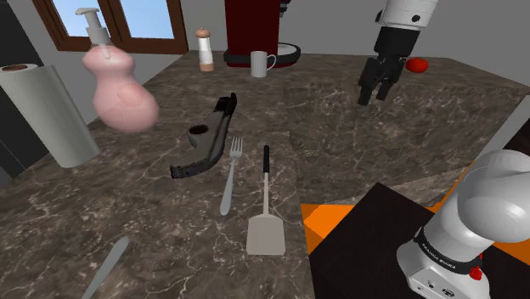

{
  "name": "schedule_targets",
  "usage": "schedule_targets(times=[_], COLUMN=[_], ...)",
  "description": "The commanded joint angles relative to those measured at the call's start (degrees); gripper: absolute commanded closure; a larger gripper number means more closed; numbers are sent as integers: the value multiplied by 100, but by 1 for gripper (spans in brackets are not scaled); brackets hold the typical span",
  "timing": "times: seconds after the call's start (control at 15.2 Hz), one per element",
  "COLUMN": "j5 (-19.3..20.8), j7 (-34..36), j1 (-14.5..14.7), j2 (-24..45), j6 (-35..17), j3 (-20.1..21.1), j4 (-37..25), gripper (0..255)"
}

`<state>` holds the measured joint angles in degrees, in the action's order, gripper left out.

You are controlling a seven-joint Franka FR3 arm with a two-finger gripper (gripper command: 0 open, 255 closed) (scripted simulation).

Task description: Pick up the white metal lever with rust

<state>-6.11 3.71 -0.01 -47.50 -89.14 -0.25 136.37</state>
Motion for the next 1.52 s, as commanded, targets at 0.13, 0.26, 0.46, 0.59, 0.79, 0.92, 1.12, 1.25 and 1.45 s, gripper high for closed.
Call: schedule_targets(times=[0.13,0.26,0.46,0.59,0.79,0.92,1.12,1.25,1.45], j5=[-176,-325,-490,-559,-590,-559,-429,-286,8], j7=[410,815,1418,1819,2426,2839,3475,3911,4577], j1=[2,-5,-33,-66,-131,-180,-247,-281,-289], j2=[257,546,1033,1389,1965,2374,3026,3485,4211], j6=[-204,-407,-702,-887,-1139,-1285,-1464,-1551,-1620], j3=[268,528,899,1137,1477,1690,1984,2161,2379], j4=[-91,-218,-476,-692,-1079,-1379,-1891,-2275,-2922], gripper=[0,0,0,0,0,0,0,0,0])
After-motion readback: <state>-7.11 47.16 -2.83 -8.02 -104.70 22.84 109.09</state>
